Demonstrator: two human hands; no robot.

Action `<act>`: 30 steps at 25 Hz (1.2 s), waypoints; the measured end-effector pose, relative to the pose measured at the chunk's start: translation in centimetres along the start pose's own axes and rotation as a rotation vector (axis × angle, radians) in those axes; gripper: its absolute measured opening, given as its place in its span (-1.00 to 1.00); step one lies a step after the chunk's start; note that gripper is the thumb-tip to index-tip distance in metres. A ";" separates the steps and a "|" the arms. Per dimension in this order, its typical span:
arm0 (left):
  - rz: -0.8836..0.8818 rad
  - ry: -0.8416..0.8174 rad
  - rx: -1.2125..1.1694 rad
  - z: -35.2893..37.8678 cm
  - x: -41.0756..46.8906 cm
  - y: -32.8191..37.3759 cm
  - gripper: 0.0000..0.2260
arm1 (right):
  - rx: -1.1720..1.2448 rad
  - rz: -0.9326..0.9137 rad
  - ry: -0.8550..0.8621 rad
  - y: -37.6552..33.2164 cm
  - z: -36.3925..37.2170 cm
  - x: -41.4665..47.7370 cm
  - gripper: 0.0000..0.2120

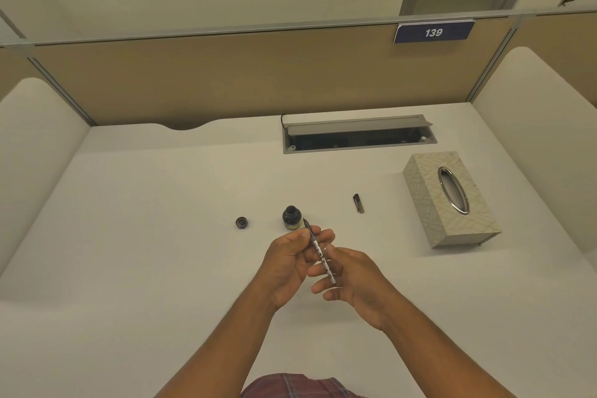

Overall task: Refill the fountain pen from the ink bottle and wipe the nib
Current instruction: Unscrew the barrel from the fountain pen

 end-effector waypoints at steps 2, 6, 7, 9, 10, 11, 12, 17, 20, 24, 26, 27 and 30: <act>-0.004 0.001 -0.007 0.0 0.1 -0.1 -0.80 | -0.012 0.004 0.001 0.0 -0.1 0.2 -0.67; -0.002 0.006 -0.001 -0.2 0.5 -0.1 -0.79 | -0.033 -0.014 0.017 0.0 -0.3 0.4 -0.77; 0.002 0.009 0.002 -0.3 0.6 -0.1 -0.78 | -0.031 -0.021 0.026 -0.1 -0.4 0.3 -0.81; 0.009 0.009 0.005 -0.2 0.7 -0.1 -0.78 | -0.032 -0.034 0.048 -0.3 -0.5 0.4 -0.90; 0.011 0.005 0.004 -0.1 0.7 -0.1 -0.78 | -0.028 -0.038 0.055 -0.3 -0.5 0.4 -0.91; 0.014 0.003 0.003 0.0 0.7 -0.1 -0.77 | -0.019 -0.037 0.057 -0.4 -0.6 0.4 -0.89; 0.015 0.003 0.003 0.0 0.8 -0.1 -0.77 | -0.005 -0.030 0.052 -0.3 -0.5 0.5 -0.86; 0.018 0.016 -0.003 -0.1 0.9 -0.1 -0.78 | 0.007 0.017 0.038 -0.1 -0.4 0.8 -0.63; 0.019 0.021 -0.005 -0.2 0.9 -0.2 -0.77 | -0.015 -0.006 0.040 0.0 -0.5 0.8 -0.70; 0.026 0.023 -0.027 -0.3 1.0 -0.2 -0.76 | -0.011 -0.021 0.034 0.1 -0.5 0.7 -0.90; 0.027 0.030 -0.039 -0.3 1.1 -0.1 -0.75 | -0.003 -0.021 0.039 0.1 -0.7 0.8 -0.89; 0.030 0.031 -0.042 -0.4 1.2 -0.1 -0.75 | -0.010 -0.024 0.038 0.1 -0.7 0.8 -0.86; 0.064 0.063 -0.054 -0.7 1.5 0.2 -0.73 | -0.118 -0.030 0.069 0.2 -0.9 0.9 -0.79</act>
Point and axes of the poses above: each hand's wrist, its own x-axis towards the middle knuckle, its own z-axis out of the palm, y = z × x, the point moved 4 cm from there along x, towards the middle knuckle, and after that the axes turned 14 degrees about z, right-handed, at the moved point
